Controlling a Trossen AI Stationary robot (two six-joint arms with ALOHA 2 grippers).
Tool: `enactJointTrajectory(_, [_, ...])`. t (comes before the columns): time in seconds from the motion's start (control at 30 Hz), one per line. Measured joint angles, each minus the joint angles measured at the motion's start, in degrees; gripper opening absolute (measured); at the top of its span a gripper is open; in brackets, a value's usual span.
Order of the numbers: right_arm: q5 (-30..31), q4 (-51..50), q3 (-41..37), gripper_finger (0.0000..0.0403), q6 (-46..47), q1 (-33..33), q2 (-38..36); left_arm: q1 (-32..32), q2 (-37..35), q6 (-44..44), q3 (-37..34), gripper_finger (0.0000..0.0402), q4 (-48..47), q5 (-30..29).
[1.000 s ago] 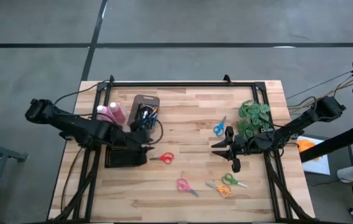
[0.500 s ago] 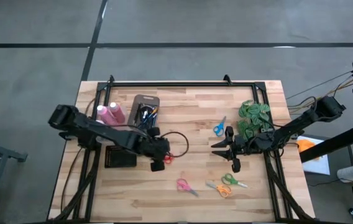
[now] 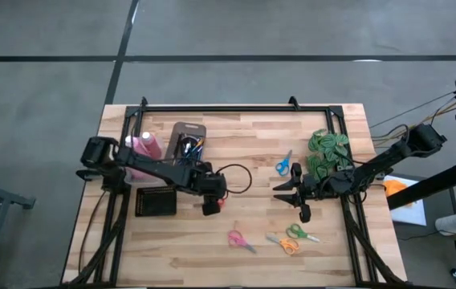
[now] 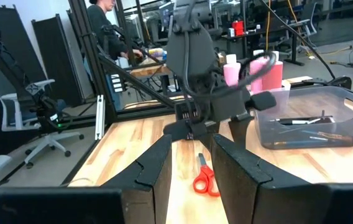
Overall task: Pick & Place Paint Supplies
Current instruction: Put the red scissors into the black basket
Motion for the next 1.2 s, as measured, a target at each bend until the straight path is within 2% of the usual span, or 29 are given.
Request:
enactJointTrajectory(0.33, [0.0, -0.02, 0.0, 0.0109, 0.0, 0.0, 0.0, 0.42, 4.53, 1.27, -0.05, 0.0172, 0.48, 0.42])
enactJointTrajectory(0.97, [0.0, -0.01, 0.0, 0.0109, 0.0, -0.02, 0.0, 0.58, 4.59, 1.27, 0.57, 0.0173, 0.54, 0.45])
enactJointTrajectory(1.2, [0.0, -0.01, 0.0, 0.0109, 0.0, -0.01, 0.0, 0.33, 4.43, 1.47, 1.27, 0.0173, 0.72, 4.39])
